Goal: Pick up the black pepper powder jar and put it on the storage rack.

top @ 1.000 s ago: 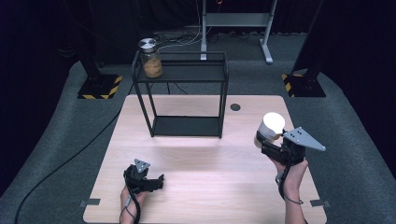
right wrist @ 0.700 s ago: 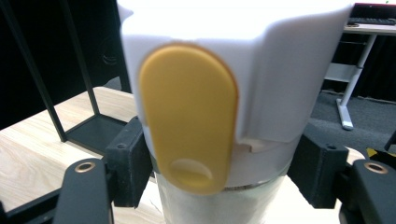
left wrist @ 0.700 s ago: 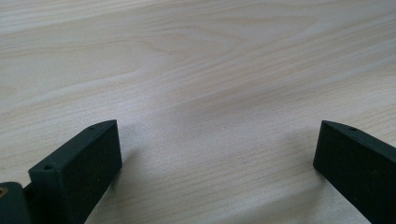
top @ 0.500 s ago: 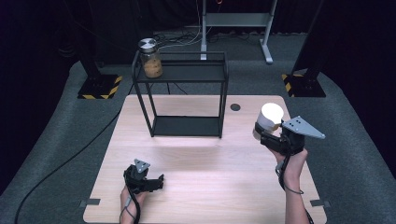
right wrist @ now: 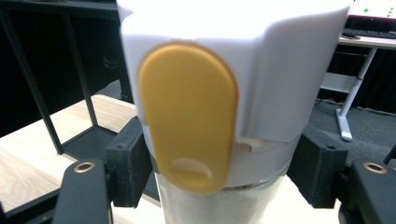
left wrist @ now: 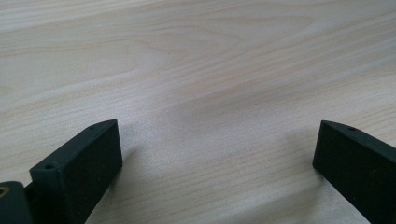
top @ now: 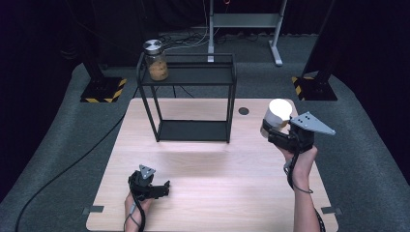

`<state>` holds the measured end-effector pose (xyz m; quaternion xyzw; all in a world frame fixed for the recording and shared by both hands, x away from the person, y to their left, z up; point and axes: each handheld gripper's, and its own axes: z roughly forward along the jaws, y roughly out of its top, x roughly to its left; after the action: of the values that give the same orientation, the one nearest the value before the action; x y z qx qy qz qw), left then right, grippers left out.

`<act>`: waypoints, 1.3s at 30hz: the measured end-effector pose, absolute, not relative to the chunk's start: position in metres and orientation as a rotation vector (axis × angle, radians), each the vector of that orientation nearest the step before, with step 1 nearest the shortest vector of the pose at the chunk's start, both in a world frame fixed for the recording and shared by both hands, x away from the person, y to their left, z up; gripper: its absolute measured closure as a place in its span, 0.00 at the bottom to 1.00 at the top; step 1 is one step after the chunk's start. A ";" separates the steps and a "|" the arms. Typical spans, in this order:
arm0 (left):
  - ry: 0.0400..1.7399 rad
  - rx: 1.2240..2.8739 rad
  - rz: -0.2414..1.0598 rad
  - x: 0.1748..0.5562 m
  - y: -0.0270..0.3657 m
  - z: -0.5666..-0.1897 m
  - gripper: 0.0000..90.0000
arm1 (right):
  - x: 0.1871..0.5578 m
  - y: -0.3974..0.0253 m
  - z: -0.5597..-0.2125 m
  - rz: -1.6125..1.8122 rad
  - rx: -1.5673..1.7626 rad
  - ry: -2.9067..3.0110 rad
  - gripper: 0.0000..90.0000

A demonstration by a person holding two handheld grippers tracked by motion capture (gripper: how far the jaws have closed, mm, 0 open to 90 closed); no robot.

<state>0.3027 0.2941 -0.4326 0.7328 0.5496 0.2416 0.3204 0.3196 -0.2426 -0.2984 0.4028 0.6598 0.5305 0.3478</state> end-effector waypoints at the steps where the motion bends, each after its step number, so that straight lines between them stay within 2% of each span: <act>1: 1.444 1.926 0.635 0.303 0.294 -0.433 0.01 | 0.321 -0.242 -0.297 1.373 1.040 1.714 0.33; 39: 1.437 1.932 0.644 0.302 0.293 -0.433 0.01 | 0.360 -0.212 -0.258 1.412 0.998 1.782 0.33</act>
<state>0.3019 0.2931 -0.4326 0.7346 0.5465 0.2450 0.3189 0.3603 -0.2123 -0.2585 0.3803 0.6790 0.5382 0.3234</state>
